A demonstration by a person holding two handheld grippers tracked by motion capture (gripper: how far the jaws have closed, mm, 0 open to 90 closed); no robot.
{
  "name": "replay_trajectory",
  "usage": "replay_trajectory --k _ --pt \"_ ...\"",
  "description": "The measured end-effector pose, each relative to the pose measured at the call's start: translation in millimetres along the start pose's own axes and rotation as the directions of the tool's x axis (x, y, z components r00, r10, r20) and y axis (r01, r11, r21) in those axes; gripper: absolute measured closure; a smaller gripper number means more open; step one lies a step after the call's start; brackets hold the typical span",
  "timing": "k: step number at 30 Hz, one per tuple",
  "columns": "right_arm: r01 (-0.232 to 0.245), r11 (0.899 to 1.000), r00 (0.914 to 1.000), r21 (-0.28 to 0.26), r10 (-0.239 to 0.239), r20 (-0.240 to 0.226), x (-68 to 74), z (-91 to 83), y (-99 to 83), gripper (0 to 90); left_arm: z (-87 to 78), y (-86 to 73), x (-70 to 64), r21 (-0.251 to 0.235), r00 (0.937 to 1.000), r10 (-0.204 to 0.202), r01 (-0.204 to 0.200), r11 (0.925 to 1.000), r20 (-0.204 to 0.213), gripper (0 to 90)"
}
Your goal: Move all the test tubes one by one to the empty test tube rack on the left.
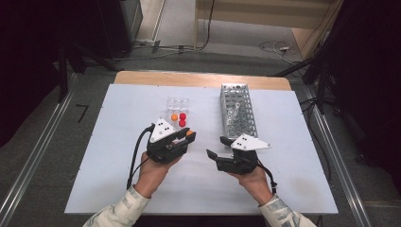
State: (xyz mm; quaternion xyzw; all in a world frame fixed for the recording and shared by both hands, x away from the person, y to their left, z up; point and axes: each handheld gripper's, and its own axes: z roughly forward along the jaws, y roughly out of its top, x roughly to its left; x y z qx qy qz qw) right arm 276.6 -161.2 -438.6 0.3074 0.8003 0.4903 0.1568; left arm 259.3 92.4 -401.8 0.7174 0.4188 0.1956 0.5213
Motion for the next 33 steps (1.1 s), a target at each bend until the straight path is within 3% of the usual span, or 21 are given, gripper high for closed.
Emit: replay_trajectory --k 11,19,25,33 --pt "-0.014 1.000 0.9995 -0.008 0.015 0.028 -10.9 -11.0 -1.9 31.2 -15.0 12.7 20.5 -0.060 0.9972 -0.030 0.026 0.9979 -0.068 70.0" --pt "-0.026 1.000 0.9987 -0.012 0.026 0.045 -16.4 -15.3 -2.7 31.5 -22.8 21.9 35.8 -0.106 0.9913 -0.058 0.045 0.9933 -0.118 70.0" --pt "-0.026 1.000 0.9985 -0.013 0.027 0.048 -16.9 -15.6 -2.7 31.6 -17.6 24.7 41.2 -0.118 0.9876 -0.063 0.047 0.9919 -0.143 70.0" --pt "-0.031 0.999 0.9981 -0.018 0.032 0.053 -18.6 -16.9 -2.8 31.8 -5.6 22.9 43.6 -0.100 0.9851 -0.059 0.043 0.9941 -0.161 70.0"
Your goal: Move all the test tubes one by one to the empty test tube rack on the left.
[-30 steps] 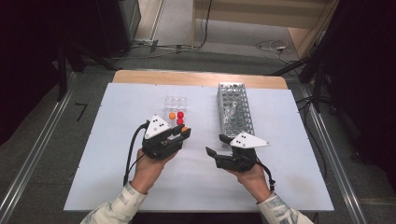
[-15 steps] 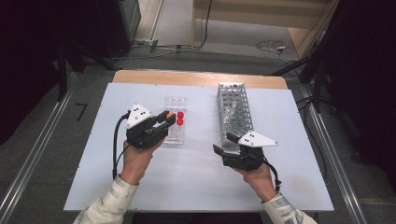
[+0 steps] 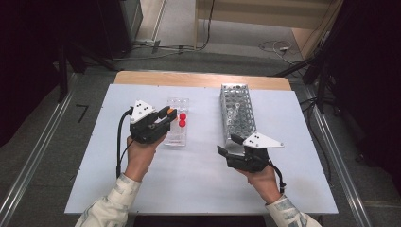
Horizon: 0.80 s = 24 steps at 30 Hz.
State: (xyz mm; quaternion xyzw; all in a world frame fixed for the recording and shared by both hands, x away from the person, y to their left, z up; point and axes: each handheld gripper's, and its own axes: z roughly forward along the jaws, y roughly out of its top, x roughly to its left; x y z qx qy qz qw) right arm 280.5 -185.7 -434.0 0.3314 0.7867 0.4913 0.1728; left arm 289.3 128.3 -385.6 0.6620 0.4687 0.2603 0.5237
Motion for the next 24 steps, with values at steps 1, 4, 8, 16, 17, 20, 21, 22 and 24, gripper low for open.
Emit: replay_trajectory --k 1,4,8,16,17,20,21,22,24 --pt "0.001 1.000 1.0000 -0.001 -0.001 0.000 -0.2 -0.2 0.0 31.8 1.1 -0.8 0.1 0.002 1.0000 0.001 -0.001 1.0000 0.000 70.0" --pt "0.000 1.000 1.0000 -0.002 0.000 -0.001 -0.2 -0.9 0.3 31.8 3.7 -3.2 1.0 0.008 0.9999 0.008 -0.008 0.9999 -0.012 69.9" --pt "0.001 1.000 1.0000 0.000 -0.001 0.000 0.0 -0.5 0.1 31.8 5.9 -6.0 2.9 0.011 0.9999 0.001 -0.001 0.9999 -0.012 69.9" --pt "0.002 1.000 1.0000 0.002 -0.002 -0.001 0.3 0.1 -0.3 31.8 13.4 -15.3 0.4 0.037 0.9997 0.015 -0.015 0.9992 -0.020 69.9" --pt "0.003 1.000 1.0000 0.002 -0.003 -0.001 0.4 0.2 -0.3 31.8 14.3 -16.7 0.3 0.043 0.9996 0.020 -0.019 0.9989 -0.022 69.9" --pt "0.003 1.000 1.0000 0.002 -0.003 -0.001 0.7 0.2 -0.4 31.9 16.8 -21.0 0.3 0.055 0.9993 0.025 -0.023 0.9982 -0.027 69.8" --pt "0.003 1.000 1.0000 0.003 -0.003 -0.002 0.8 0.1 -0.4 31.8 17.5 -22.3 0.4 0.060 0.9992 0.027 -0.025 0.9979 -0.031 69.8" --pt "0.003 1.000 1.0000 0.004 -0.003 -0.002 0.8 0.1 -0.5 31.9 18.3 -23.7 0.2 0.061 0.9992 0.025 -0.023 0.9979 -0.032 69.8" --pt "0.004 1.000 1.0000 0.004 -0.004 -0.003 0.9 0.4 -0.7 31.8 19.3 -25.9 0.3 0.069 0.9991 0.028 -0.025 0.9973 -0.033 69.8"
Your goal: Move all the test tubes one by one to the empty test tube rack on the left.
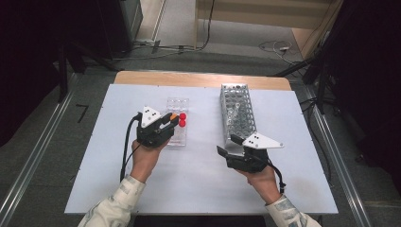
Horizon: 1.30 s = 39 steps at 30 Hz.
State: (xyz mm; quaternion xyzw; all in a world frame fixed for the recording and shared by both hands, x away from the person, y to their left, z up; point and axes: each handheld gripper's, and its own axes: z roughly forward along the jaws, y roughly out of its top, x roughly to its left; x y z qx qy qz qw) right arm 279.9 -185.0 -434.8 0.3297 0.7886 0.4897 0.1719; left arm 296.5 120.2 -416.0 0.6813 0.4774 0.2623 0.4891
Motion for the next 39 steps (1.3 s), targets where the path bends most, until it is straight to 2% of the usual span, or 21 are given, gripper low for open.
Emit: replay_trajectory --k 10,28,31,34,36,39 --pt "-0.001 1.000 1.0000 0.005 0.001 -0.001 0.0 0.6 -0.3 31.8 2.1 -3.9 2.0 0.014 1.0000 -0.007 0.007 0.9999 -0.003 68.7" --pt "-0.001 1.000 1.0000 0.002 0.001 0.002 -1.1 0.4 -0.4 31.9 -3.3 -1.8 1.6 -0.003 0.9997 -0.021 0.021 0.9998 0.016 63.3" --pt "-0.004 1.000 1.0000 0.002 0.004 0.006 -1.7 0.6 -0.5 31.8 -4.1 -1.6 1.8 0.003 0.9994 -0.025 0.024 0.9997 0.023 57.1" --pt "-0.004 1.000 0.9999 0.001 0.004 0.013 -3.3 1.0 -0.4 31.8 -4.6 -1.0 1.2 0.011 0.9997 -0.025 0.025 0.9996 -0.002 41.0" --pt "-0.005 1.000 0.9997 -0.003 0.005 0.025 -5.0 2.0 0.0 31.8 -5.1 -0.5 2.2 0.006 0.9989 -0.047 0.047 0.9989 -0.007 30.6" --pt "-0.014 1.000 0.9989 -0.006 0.014 0.044 -8.5 4.4 1.7 31.9 -6.0 0.1 3.9 0.000 0.9981 -0.060 0.060 0.9982 -0.018 24.4"
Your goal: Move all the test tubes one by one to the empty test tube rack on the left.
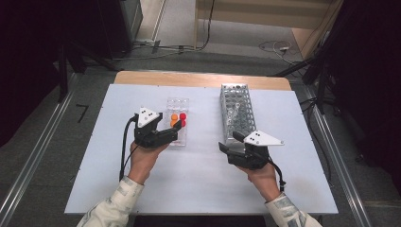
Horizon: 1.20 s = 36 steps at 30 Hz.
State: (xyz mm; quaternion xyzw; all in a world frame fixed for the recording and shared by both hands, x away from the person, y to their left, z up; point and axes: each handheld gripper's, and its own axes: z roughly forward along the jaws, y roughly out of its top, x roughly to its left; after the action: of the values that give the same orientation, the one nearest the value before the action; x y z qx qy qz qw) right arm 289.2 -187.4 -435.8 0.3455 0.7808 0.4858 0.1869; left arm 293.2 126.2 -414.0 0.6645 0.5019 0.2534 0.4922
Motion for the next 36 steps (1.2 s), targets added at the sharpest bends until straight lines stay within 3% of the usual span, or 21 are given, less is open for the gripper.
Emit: replay_trajectory --k 9,18,24,27,36 --pt "-0.023 1.000 0.9963 -0.004 0.023 0.083 -15.5 16.6 8.1 31.7 -0.6 0.1 0.4 0.001 1.0000 0.003 -0.003 1.0000 -0.009 23.0" --pt "-0.050 0.999 0.9843 -0.004 0.050 0.169 -30.2 40.3 13.3 32.2 -1.0 -0.3 -0.2 0.004 1.0000 0.004 -0.004 1.0000 -0.009 23.4" --pt "-0.044 0.999 0.9705 0.001 0.042 0.237 -35.7 56.6 16.7 40.7 -1.4 -0.4 0.5 0.003 1.0000 0.004 -0.004 1.0000 -0.008 24.0" --pt "-0.066 0.998 0.9620 -0.003 0.064 0.266 -39.1 62.8 16.3 44.8 -1.4 -0.6 0.9 0.002 1.0000 0.004 -0.004 1.0000 -0.008 24.4" --pt "-0.091 0.995 0.9482 0.046 0.072 0.309 -42.0 75.4 22.2 57.5 -1.9 -1.1 1.5 0.002 1.0000 0.004 -0.004 1.0000 -0.006 25.6"
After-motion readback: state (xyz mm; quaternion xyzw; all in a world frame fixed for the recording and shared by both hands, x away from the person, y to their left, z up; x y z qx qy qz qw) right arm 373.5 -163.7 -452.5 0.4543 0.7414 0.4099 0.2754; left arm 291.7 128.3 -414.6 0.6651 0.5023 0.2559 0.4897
